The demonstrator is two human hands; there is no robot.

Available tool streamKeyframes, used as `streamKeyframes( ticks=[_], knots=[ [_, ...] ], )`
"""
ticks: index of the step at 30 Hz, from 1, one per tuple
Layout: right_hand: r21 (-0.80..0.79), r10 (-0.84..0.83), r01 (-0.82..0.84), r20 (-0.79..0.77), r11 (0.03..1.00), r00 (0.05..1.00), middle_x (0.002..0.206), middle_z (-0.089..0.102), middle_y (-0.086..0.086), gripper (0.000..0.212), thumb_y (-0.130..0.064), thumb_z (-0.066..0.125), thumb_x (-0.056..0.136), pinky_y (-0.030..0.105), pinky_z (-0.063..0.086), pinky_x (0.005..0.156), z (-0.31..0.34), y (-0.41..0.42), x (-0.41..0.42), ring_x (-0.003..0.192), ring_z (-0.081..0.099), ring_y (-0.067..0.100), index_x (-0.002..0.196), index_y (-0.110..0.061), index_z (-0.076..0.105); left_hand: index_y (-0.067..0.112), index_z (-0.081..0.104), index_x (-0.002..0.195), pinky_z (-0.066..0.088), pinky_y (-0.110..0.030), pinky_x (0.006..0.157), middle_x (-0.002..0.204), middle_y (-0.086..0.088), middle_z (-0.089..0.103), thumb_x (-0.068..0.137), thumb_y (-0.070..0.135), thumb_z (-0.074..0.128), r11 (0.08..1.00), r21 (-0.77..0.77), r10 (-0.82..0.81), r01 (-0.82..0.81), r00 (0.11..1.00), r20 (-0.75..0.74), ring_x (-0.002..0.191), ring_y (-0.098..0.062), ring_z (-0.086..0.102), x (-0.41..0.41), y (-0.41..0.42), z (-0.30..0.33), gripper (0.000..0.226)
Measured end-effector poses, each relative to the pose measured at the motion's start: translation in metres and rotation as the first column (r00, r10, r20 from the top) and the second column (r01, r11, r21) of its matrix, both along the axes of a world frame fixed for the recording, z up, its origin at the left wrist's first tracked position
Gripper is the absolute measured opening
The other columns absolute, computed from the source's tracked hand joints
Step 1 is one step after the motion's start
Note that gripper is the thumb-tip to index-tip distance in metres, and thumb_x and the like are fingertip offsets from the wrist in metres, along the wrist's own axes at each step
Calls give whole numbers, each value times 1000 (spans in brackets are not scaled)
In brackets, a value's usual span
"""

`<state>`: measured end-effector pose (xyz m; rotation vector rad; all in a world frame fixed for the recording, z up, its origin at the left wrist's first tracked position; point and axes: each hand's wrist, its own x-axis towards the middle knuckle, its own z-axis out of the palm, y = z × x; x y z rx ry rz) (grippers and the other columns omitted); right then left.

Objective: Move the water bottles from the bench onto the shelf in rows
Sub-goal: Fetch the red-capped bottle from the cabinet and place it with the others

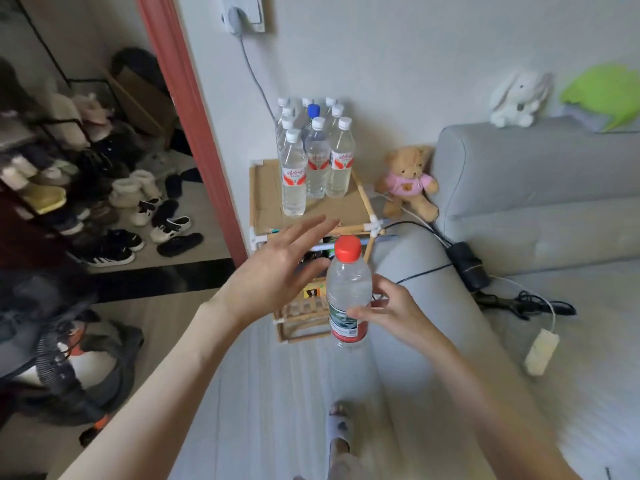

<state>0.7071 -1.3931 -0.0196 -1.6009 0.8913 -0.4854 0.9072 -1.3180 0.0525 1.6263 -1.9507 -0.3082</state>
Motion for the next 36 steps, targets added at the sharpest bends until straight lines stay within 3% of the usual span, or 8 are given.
streamKeyframes(
  ticks=[5,9,14,19,22,26,31,36],
  knots=[
    [13,155,-155,-42,988,987,103,63,-15,43,-13,73,75,8,46,67,16,-107,25,93,60,1,106,-34,53,19,44,128,43,-14,87,126,5,53,88,10,55,995,102,-2,21,983,-186,103,-5,53,6,-101,15,43],
    [40,242,-239,-84,970,967,108,64,-12,39,-19,75,73,28,47,92,16,-172,49,106,58,9,101,-36,56,13,49,122,44,-19,81,128,-1,54,86,2,55,988,155,14,23,972,-237,107,-15,54,25,-159,23,38],
    [114,276,-268,-59,957,959,114,65,-9,50,-21,79,68,34,44,100,10,-229,79,110,59,8,112,-29,55,7,54,119,42,-17,86,116,-10,57,82,-5,56,989,143,-7,38,978,-211,102,-21,54,51,-219,20,39],
    [168,140,-140,9,976,990,124,58,-7,56,-15,71,77,24,42,101,-4,-268,98,112,55,0,126,-20,46,10,54,116,45,-45,91,111,-10,56,80,12,53,988,150,74,-44,977,-200,99,-26,55,76,-269,3,36],
    [117,162,-160,-5,980,987,121,55,-14,45,-8,62,84,9,44,86,-10,-284,108,112,52,-4,122,-25,46,11,54,115,45,-37,86,107,-5,55,81,12,57,990,129,76,-56,985,-156,90,-19,51,81,-295,-2,33],
    [22,78,-77,-53,997,996,113,50,-17,47,-19,71,77,20,49,85,-17,-301,123,110,50,5,113,-36,45,9,57,108,36,-18,74,94,2,48,79,14,65,989,118,110,-94,985,-133,81,-16,47,82,-324,-5,31],
    [-25,-48,44,-152,999,987,118,54,-11,70,-49,74,55,34,47,93,-37,-313,140,110,51,6,116,-37,42,10,59,98,40,-26,74,86,2,49,74,28,70,969,179,175,-171,984,-9,78,-19,48,84,-346,-8,32],
    [-60,33,-41,-136,997,990,115,48,-6,44,-23,73,73,15,37,83,-39,-320,142,107,48,9,108,-33,48,10,57,97,44,-35,75,93,-4,55,74,37,67,937,268,192,-224,971,141,85,-24,53,78,-354,-5,37]
  ],
)
